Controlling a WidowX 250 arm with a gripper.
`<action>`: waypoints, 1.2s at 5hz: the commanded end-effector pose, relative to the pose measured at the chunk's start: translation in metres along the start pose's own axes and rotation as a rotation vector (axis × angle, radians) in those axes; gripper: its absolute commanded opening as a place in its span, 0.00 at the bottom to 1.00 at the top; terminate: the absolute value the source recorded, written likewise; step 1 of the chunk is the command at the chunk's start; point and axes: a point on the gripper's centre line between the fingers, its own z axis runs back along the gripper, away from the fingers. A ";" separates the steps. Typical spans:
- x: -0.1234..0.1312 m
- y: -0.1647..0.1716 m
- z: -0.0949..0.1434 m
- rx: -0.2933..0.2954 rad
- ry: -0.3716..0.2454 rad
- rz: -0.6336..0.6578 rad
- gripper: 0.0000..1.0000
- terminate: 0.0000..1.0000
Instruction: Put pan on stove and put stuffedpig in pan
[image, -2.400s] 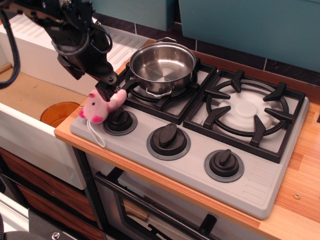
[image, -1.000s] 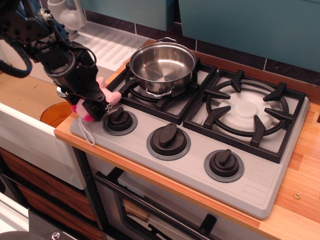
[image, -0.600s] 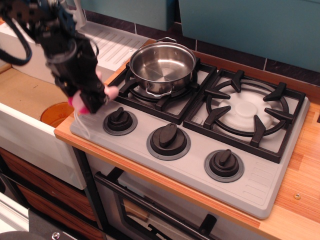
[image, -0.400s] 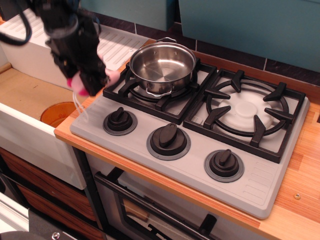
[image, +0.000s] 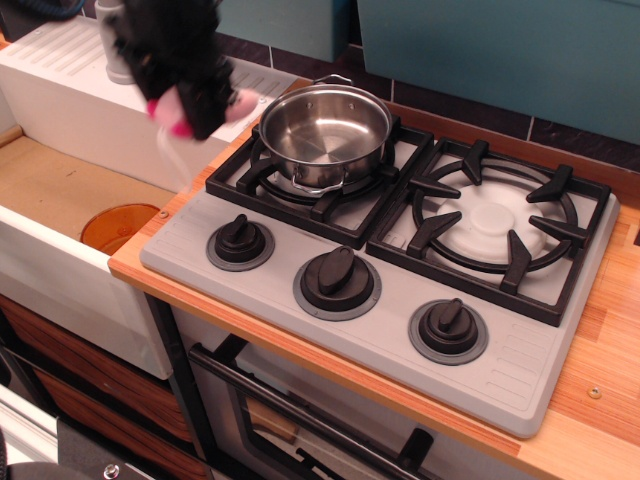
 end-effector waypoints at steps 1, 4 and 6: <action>0.039 -0.019 0.023 0.002 -0.033 0.016 0.00 0.00; 0.074 -0.035 0.002 0.022 -0.106 -0.009 1.00 0.00; 0.074 -0.034 0.005 0.046 -0.137 -0.007 1.00 0.00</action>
